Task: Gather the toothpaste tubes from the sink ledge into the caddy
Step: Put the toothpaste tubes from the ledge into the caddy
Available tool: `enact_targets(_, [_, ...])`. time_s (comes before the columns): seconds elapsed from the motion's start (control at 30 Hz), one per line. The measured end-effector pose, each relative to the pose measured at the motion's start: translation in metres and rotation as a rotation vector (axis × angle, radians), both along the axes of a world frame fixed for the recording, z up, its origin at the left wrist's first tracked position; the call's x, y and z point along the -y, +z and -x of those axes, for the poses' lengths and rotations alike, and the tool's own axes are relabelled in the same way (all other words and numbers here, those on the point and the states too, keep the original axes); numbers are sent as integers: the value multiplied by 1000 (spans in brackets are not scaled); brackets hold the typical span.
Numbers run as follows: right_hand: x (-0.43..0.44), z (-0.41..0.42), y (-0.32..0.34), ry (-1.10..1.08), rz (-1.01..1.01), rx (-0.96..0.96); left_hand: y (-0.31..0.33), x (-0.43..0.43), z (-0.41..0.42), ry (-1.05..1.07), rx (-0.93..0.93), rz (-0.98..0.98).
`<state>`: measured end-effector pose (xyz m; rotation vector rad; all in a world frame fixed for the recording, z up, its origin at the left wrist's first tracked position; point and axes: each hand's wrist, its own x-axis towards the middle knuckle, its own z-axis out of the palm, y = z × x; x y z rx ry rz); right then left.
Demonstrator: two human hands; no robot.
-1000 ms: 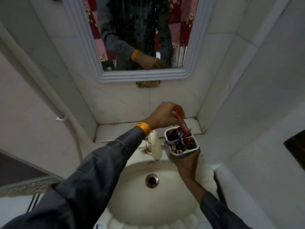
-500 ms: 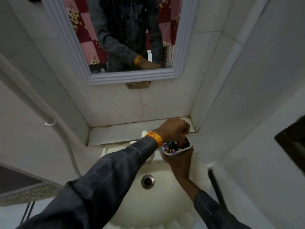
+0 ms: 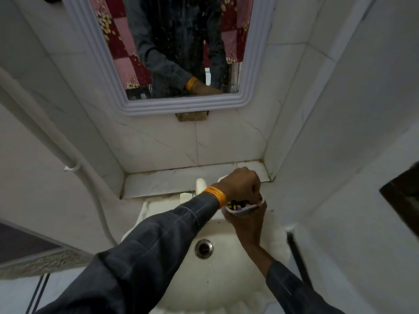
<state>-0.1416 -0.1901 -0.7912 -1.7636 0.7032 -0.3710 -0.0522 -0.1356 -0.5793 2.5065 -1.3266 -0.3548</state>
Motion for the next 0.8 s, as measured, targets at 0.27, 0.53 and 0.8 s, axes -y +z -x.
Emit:
enact_targets(0.27, [1, 1, 8, -23, 73, -17, -1, 19, 3, 29, 196, -95])
enact_targets(0.53, [-4, 3, 48, 19, 75, 20, -5, -6, -12, 41, 137, -3])
enact_targets(0.8, [2, 2, 92, -141, -5, 173, 5, -75, -49, 335, 302, 236])
